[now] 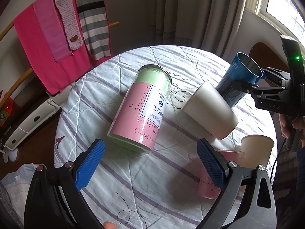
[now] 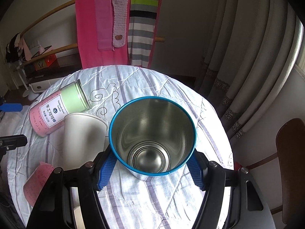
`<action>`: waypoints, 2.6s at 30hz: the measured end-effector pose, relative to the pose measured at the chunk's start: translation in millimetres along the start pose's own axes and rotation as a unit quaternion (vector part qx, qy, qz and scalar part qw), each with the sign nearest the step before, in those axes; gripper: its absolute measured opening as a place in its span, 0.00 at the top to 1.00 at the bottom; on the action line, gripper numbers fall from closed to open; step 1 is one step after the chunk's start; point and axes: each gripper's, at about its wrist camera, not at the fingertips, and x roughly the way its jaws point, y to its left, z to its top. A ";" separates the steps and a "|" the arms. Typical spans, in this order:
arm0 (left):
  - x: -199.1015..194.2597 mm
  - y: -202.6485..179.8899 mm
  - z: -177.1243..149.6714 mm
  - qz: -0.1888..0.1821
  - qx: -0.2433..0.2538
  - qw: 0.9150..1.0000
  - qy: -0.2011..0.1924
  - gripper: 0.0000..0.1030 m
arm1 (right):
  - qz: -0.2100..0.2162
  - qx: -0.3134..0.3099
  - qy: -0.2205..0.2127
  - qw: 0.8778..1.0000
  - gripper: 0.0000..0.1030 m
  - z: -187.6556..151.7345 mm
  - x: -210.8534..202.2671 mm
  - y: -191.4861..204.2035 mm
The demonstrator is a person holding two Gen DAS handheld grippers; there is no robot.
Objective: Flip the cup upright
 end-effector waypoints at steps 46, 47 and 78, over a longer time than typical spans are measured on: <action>-115.7 -10.9 -47.2 -0.001 -0.001 0.993 -0.122 0.01 | -0.139 0.116 -0.017 0.983 0.22 -37.0 -168.1 85.7; -117.7 -9.2 -51.1 -0.002 -0.001 0.993 -0.121 0.01 | -0.141 0.122 -0.011 0.982 0.22 -42.1 -171.1 93.8; -181.2 26.4 -149.7 0.006 0.009 0.967 -0.253 0.00 | -0.298 0.189 -0.222 0.909 0.21 -122.0 -230.7 237.9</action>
